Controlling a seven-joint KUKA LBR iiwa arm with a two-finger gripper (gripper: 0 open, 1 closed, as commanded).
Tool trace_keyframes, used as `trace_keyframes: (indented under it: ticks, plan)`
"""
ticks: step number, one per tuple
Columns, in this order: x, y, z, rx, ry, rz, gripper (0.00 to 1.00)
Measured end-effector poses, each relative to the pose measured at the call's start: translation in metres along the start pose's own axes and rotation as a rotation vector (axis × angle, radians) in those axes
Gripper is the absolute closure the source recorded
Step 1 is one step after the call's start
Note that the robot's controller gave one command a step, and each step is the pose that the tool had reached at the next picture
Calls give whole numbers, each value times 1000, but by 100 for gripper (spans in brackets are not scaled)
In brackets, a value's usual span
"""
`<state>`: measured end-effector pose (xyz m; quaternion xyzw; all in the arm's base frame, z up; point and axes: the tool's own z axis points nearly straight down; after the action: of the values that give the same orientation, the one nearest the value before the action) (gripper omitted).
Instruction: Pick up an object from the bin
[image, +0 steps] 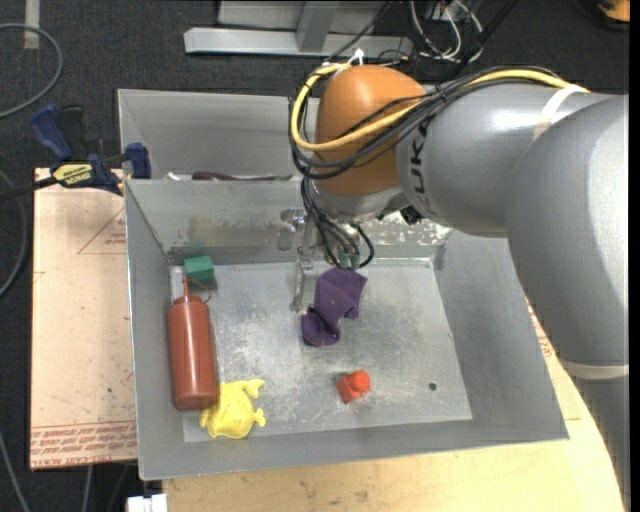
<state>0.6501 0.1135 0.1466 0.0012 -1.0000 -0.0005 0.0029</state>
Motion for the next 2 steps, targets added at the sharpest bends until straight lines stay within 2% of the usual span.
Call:
trace_keyframes:
  ticks: [1,2]
  plan:
    - [-2,0,-5,-1,-7,2,0]
    - [27,-31,-4,-2,-6,-244,0]
